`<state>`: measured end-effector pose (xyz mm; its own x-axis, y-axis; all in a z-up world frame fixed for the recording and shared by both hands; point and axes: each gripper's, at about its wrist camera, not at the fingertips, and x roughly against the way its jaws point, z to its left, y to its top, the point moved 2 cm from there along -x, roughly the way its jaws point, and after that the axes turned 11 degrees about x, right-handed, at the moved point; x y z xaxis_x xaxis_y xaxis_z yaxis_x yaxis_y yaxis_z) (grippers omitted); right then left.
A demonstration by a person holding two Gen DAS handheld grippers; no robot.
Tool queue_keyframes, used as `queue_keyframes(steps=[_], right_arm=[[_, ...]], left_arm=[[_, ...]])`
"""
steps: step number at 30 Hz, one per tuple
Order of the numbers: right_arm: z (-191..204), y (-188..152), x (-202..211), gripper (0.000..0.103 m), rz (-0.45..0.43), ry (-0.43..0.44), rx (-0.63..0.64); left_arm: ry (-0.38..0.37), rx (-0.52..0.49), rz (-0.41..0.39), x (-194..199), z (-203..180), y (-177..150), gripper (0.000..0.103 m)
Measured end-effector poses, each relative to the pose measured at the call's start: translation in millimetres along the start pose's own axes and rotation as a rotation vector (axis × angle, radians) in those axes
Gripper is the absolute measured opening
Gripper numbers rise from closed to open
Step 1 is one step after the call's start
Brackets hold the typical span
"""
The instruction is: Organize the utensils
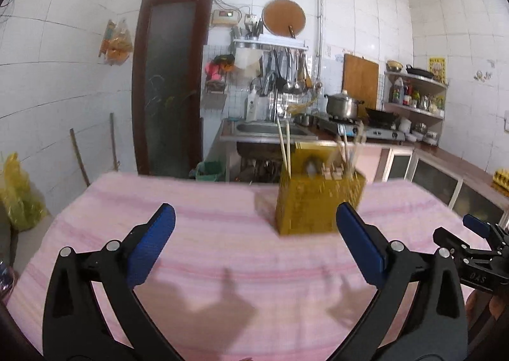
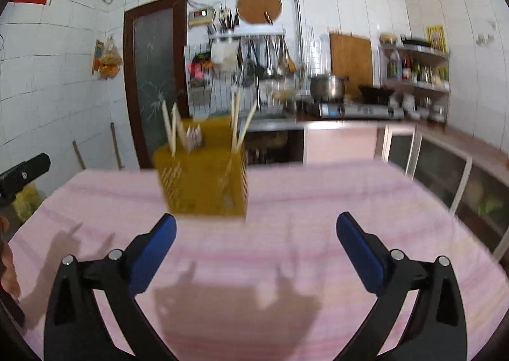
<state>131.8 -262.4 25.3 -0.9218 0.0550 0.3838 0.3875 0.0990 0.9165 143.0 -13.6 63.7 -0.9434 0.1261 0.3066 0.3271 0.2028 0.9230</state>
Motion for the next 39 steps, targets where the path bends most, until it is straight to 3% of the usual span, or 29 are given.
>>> queue_keyframes(steps=[2,8,13,21,39], right_arm=[[8,-18,13,0.098,0.017,0.008,0.009],[28,-43,49,0.098,-0.043,-0.023,0.074],[36,-53,58,0.098,-0.085,-0.011,0.078],[41,-58,60,0.099,-0.113,-0.032,0.096],[44,-57,64,0.098,-0.128,-0.044,0.113]], left_arm=[[-0.002,-0.017,0.004,19,-1,-25,0.098],[0.017,-0.046,-0.015,52,0,-72,0.098],[0.051,-0.098,-0.04,59,1,-95,0.098],[0.048,-0.042,-0.046,62,13,-94,0.098],[0.054,-0.022,-0.051,61,16,-92,0.098]])
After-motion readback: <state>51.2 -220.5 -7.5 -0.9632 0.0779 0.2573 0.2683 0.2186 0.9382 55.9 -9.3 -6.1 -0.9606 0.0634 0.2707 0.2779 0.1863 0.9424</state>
